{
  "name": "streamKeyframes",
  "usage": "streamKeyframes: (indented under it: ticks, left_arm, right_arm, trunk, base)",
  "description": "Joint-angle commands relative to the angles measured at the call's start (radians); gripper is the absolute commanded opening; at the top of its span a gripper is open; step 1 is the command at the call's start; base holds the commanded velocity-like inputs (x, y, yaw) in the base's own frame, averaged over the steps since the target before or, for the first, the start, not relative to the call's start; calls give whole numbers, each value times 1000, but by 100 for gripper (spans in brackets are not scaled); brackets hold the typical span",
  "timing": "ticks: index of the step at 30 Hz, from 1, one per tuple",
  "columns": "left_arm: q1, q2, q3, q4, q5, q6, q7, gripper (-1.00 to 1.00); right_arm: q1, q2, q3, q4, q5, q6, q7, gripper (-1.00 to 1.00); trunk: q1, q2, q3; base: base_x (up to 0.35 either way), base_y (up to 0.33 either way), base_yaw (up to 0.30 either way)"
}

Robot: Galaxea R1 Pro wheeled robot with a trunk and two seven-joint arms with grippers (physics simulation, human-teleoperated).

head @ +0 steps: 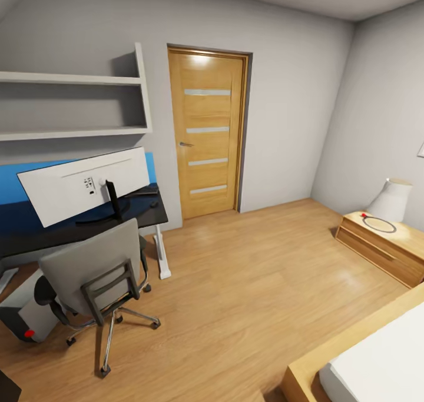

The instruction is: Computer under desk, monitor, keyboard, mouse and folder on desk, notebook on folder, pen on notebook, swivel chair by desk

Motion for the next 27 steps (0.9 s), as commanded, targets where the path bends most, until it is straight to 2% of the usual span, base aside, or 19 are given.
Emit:
streamKeyframes:
  ticks: [1, 13, 27]
  left_arm:
    - [1, 0, 0, -2, 3, -1, -1, 100]
    - [0, 0, 0, 20, 3, 0, -1, 100]
    - [1, -1, -3, 24, 3, 28, -1, 100]
  right_arm:
    - [-1, 0, 1, 0, 6, -3, -7, 100]
    - [-1, 1, 0, 0, 6, -3, -7, 100]
    - [-1, 1, 0, 2, 7, -3, -8, 100]
  trunk:
    - [1, -1, -1]
    - [1, -1, -1]
    - [1, -1, -1]
  base:
    - [225, 268, 0]
    - [259, 199, 0]
    - [320, 18, 0]
